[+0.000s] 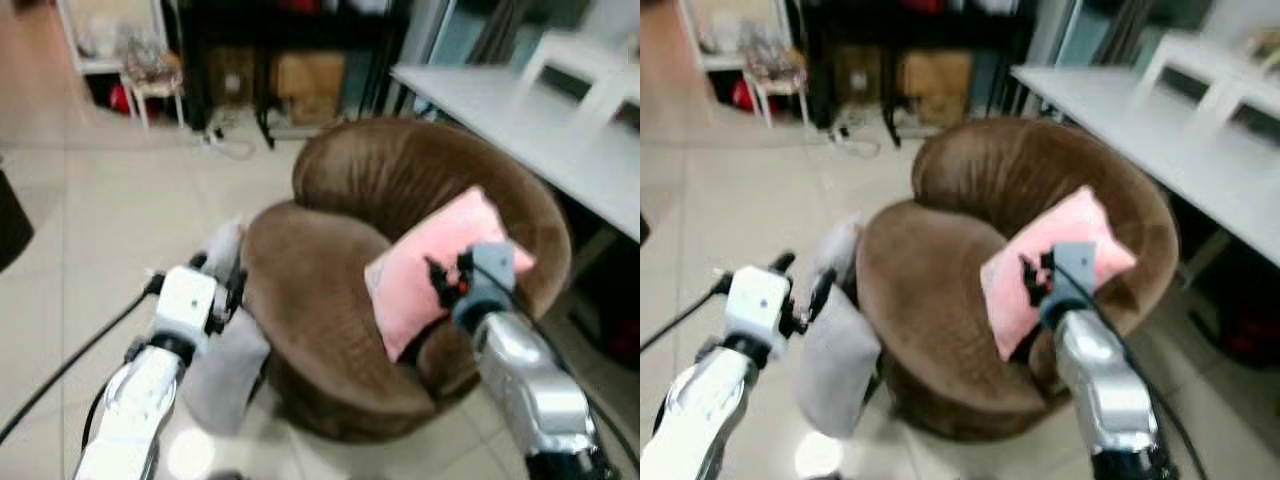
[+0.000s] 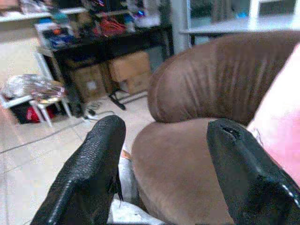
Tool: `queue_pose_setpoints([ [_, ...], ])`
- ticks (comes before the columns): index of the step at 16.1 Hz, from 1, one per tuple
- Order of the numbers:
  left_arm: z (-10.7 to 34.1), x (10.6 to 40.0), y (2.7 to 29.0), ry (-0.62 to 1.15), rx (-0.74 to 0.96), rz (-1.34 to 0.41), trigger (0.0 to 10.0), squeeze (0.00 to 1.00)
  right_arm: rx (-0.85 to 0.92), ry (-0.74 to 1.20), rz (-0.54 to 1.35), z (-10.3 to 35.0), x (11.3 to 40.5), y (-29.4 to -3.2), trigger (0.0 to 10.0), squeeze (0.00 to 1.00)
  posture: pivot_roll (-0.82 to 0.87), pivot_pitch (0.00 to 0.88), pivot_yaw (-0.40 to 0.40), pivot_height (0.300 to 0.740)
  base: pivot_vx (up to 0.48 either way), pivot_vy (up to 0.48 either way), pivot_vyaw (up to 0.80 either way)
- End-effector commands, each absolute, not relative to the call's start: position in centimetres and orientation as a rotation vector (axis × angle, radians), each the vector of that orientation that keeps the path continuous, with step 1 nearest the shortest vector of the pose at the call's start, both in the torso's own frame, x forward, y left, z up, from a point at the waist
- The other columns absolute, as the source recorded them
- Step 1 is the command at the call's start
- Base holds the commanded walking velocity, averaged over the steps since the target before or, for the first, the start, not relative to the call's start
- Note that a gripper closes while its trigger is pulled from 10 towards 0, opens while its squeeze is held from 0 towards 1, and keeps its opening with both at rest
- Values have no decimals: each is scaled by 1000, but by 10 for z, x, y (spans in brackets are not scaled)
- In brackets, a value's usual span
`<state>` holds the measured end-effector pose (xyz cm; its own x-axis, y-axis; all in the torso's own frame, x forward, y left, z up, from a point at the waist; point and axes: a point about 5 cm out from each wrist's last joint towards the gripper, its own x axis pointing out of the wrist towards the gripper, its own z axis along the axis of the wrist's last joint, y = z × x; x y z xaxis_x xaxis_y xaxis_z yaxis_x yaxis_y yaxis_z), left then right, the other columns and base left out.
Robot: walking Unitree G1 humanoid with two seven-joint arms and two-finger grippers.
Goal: Move the pillow to the sofa from floor
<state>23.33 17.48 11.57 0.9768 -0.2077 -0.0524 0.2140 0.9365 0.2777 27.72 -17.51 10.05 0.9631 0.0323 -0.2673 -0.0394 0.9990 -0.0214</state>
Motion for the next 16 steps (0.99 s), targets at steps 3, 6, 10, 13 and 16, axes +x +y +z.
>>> queue_pose_setpoints([
  [3, 116, 234, 173, 10, 278, -205, 10000, 0, -47, 253, 37, 108, 280, -171, 10000, 0, 47, 0, -102, 740, 0, 265, 0],
  [6, 117, 236, 173, 4, 280, -206, 10000, 0, 4, 243, 42, 106, 279, -170, 10000, 0, 49, 0, -90, 740, 0, 274, 0],
  [10, 116, 239, 176, -2, 278, -207, 10000, 0, -45, 190, 0, 106, 279, -175, 10000, 0, 47, 0, -55, 740, 0, 275, 0],
  [13, 117, 240, 179, 1, 284, -218, 10000, 0, -38, 204, 25, 103, 275, -172, 10000, 0, 40, 0, -31, 740, 0, 275, 0],
  [16, 118, 242, 179, -1, 284, -224, 10000, 0, -55, 234, 47, 100, 270, -172, 10000, 0, 38, 0, -28, 740, 0, 325, 0],
])
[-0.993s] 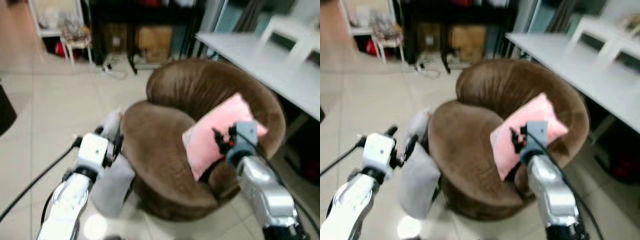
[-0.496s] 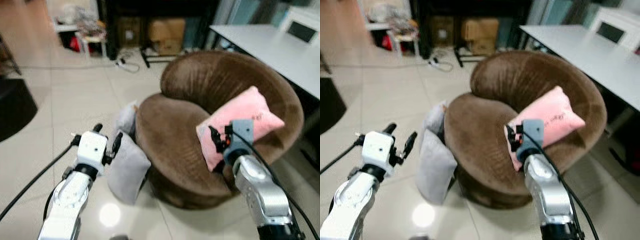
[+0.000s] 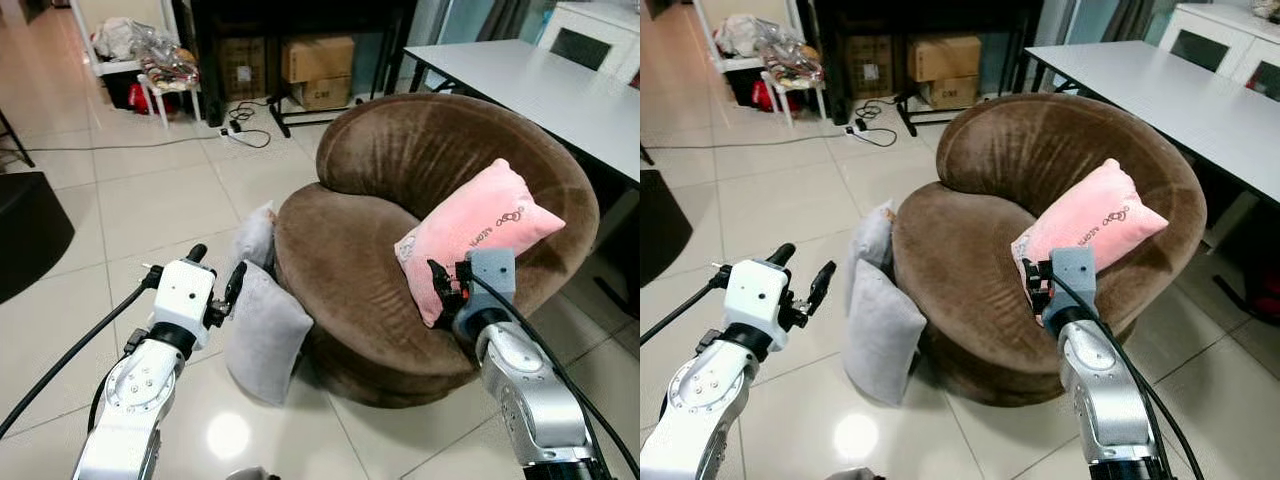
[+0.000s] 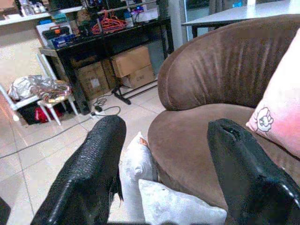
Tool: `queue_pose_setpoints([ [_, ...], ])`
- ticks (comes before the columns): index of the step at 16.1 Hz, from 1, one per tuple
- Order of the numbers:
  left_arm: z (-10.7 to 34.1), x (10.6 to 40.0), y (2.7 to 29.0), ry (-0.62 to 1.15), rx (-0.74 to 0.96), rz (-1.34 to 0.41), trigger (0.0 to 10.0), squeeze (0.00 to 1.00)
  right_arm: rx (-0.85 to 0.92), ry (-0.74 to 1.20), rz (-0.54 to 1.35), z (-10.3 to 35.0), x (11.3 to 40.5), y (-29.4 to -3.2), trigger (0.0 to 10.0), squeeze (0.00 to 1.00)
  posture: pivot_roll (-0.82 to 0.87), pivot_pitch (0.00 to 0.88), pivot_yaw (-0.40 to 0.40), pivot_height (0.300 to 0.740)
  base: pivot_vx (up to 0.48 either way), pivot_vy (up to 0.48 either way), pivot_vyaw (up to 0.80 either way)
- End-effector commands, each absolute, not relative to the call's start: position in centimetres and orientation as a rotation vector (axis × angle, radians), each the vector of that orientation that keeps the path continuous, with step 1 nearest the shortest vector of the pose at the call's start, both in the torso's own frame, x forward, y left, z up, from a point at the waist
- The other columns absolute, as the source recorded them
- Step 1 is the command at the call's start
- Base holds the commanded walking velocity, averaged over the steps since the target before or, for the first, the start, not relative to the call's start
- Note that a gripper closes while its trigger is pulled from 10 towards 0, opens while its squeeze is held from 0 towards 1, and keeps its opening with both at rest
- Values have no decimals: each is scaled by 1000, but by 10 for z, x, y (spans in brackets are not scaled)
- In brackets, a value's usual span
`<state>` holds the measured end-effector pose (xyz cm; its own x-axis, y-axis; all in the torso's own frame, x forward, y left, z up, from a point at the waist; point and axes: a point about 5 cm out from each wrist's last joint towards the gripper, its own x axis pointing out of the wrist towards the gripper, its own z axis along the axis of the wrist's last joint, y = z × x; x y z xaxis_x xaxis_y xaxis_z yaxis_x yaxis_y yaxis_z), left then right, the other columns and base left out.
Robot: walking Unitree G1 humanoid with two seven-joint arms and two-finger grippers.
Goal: Move the pillow to the sofa from floor
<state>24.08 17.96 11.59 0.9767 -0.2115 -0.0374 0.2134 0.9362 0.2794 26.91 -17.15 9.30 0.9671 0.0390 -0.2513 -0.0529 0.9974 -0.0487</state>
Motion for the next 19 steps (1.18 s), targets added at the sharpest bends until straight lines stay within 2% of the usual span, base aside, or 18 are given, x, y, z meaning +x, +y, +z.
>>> queue_pose_setpoints([
  [1, 118, 243, 179, -2, 283, -224, 10000, 0, -24, 215, 66, 102, 270, -169, 10000, 0, 37, 0, -28, 740, 0, 341, 0],
  [3, 118, 243, 178, -4, 279, -222, 10000, 0, -30, 177, 35, 104, 272, -171, 10000, 0, 38, 0, -32, 740, 0, 349, 0],
  [6, 118, 243, 178, -5, 271, -208, 10000, 0, 18, 179, 129, 108, 271, -164, 10000, 0, 42, 0, -48, 740, 0, 358, 0],
  [9, 117, 241, 178, -4, 266, -195, 10000, 0, 20, 182, 137, 109, 272, -163, 10000, 0, 45, 0, -64, 740, 0, 363, 0],
  [12, 115, 239, 178, -3, 257, -175, 10000, 0, -52, 184, 111, 107, 274, -167, 10000, 0, 48, 0, -84, 740, 0, 374, 0],
  [19, 113, 234, 178, 4, 251, -159, 10000, 0, -46, 208, 140, 103, 273, -165, 10000, 0, 46, 0, -97, 740, 0, 431, 0],
])
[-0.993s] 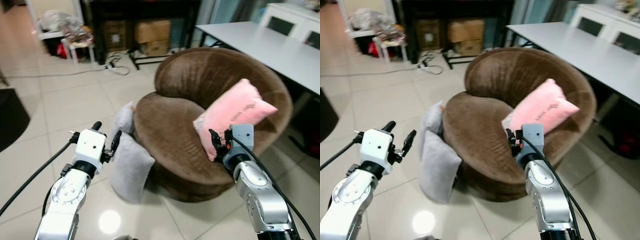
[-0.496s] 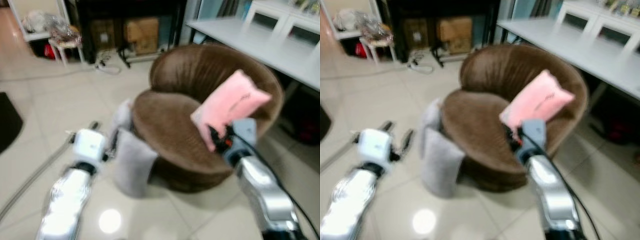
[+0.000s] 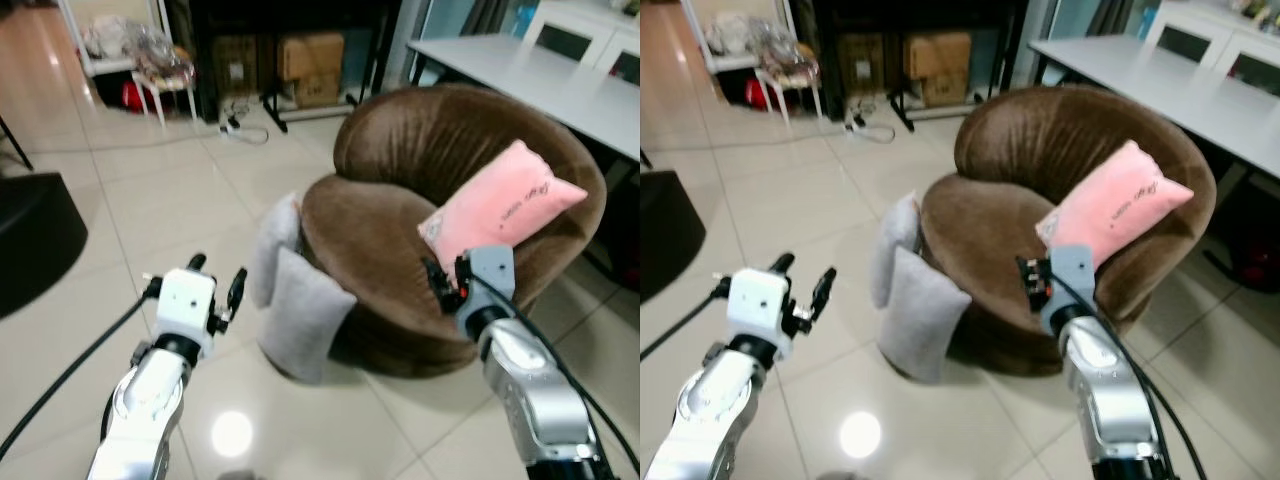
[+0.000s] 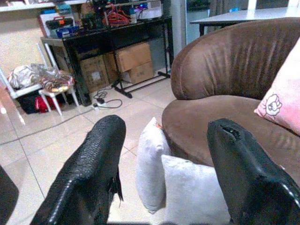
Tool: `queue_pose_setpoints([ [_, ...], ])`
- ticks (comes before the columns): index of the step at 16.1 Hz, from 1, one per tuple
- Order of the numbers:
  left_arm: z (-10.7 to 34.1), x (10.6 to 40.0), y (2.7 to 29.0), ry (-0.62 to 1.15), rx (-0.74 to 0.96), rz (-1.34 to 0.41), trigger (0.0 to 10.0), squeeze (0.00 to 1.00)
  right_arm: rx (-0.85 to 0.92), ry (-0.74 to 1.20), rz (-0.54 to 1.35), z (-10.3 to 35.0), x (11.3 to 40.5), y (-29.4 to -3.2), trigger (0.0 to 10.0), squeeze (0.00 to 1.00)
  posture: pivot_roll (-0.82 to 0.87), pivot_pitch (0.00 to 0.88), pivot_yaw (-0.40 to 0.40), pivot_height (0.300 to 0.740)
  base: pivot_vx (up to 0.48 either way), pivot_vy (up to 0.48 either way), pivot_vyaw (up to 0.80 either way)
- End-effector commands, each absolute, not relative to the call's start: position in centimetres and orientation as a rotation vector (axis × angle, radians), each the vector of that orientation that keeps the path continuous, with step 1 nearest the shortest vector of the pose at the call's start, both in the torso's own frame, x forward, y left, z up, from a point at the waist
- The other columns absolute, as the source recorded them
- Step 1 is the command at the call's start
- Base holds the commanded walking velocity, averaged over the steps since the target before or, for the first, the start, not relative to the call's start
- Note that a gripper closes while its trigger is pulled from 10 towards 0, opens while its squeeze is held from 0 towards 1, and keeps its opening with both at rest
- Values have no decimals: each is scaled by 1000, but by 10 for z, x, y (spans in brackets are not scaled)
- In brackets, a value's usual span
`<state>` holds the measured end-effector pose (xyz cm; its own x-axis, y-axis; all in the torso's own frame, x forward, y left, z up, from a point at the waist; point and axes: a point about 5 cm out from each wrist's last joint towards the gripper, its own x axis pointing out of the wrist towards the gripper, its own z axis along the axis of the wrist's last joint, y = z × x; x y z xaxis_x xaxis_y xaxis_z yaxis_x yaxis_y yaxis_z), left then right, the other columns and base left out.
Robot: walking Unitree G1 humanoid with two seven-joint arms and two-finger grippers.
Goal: Move the pillow to the sofa from floor
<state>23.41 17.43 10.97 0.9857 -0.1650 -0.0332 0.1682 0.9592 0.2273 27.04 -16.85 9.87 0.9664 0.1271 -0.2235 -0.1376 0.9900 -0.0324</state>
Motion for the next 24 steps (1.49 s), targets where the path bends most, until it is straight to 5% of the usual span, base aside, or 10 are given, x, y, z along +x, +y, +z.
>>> queue_pose_setpoints([
  [1, 113, 234, 178, 5, 250, -157, 10000, 0, -35, 207, 178, 104, 271, -162, 10000, 0, 46, 0, -97, 740, 0, 446, 0],
  [15, 115, 236, 181, -25, 249, -106, 10000, 0, -41, 198, 311, 107, 275, -149, 10000, 0, 59, 0, -113, 740, 0, 32, -620],
  [24, 116, 237, 181, -38, 237, -112, 10000, 0, -33, 218, 355, 102, 273, -147, 10000, 0, 74, 0, -113, 740, 183, 0, 356],
])
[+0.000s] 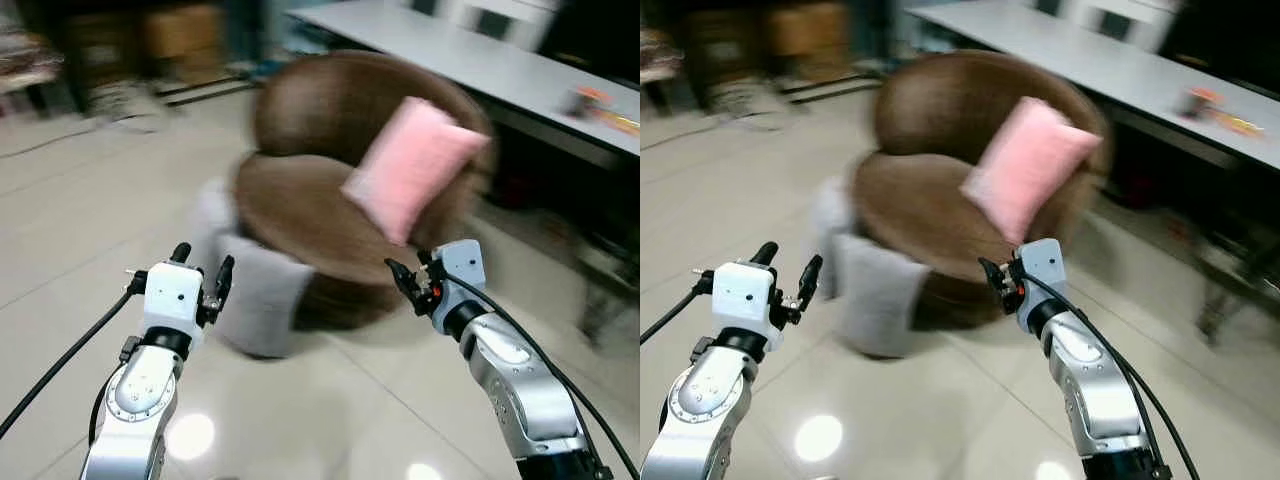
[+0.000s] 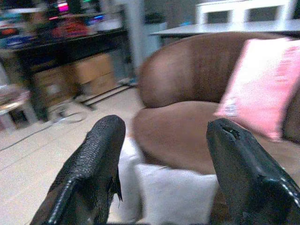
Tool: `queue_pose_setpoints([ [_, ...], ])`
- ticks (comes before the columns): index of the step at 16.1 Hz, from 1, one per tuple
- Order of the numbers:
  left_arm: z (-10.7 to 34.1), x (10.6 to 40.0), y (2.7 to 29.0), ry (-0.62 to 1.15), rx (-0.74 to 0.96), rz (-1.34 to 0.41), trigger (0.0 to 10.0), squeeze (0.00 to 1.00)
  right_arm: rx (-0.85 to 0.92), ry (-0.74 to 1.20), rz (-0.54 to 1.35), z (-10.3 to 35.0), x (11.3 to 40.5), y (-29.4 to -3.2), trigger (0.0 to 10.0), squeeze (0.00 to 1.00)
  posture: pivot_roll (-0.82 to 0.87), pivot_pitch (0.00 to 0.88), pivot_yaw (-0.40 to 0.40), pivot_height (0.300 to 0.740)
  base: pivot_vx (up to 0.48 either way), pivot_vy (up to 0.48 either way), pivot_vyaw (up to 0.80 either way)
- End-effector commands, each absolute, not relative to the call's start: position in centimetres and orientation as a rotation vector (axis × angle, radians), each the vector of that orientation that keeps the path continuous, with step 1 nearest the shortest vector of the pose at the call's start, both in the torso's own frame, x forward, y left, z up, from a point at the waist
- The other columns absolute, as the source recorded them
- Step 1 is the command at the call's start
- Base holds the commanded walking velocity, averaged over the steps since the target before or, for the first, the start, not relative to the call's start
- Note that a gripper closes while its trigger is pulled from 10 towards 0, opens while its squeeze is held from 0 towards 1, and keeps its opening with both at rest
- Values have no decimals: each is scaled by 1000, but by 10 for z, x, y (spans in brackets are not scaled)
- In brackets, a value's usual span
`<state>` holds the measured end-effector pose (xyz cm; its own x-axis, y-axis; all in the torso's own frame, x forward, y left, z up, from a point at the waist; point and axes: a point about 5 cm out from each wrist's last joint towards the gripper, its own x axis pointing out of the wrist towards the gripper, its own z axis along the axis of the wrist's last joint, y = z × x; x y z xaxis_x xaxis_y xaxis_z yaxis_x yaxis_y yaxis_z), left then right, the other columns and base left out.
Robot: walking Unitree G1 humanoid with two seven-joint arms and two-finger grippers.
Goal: Move the pillow to the sofa from floor
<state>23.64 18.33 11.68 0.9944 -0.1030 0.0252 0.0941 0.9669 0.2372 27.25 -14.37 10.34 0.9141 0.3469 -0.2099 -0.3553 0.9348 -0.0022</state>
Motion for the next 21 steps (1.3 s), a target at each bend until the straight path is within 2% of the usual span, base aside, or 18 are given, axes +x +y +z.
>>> queue_pose_setpoints([
  [1, 117, 237, 182, -37, 241, -115, 10000, 0, -26, 223, 362, 101, 272, -146, 10000, 0, 75, 0, -110, 740, 285, 0, 800],
  [7, 118, 235, 184, -35, 251, -134, 10000, 0, -10, 238, 377, 97, 267, -142, 10000, 0, 74, 0, -78, 740, 291, 0, 800],
  [9, 117, 235, 181, -25, 259, -164, 10000, 0, 1, 264, 324, 91, 267, -147, 10000, 0, 70, 0, -44, 740, 294, 0, 0],
  [12, 122, 239, 181, -20, 274, -235, 10000, 0, 25, 254, 232, 90, 259, -155, 10000, 0, 22, 0, 73, 740, 298, 0, 0],
  [15, 125, 246, 176, -16, 287, -316, 10000, 0, 41, 258, 123, 84, 238, -168, 10000, 0, -13, 0, 148, 740, 295, 0, 0],
  [17, 126, 250, 175, -19, 280, -323, 10000, 0, 29, 261, 92, 83, 230, -171, 10000, 0, -40, 0, 151, 740, 298, 0, 0],
  [21, 119, 251, 174, -18, 220, -251, 10000, 0, 0, 247, 87, 87, 227, -169, 10000, 0, -53, 0, 78, 740, 310, 0, 0],
])
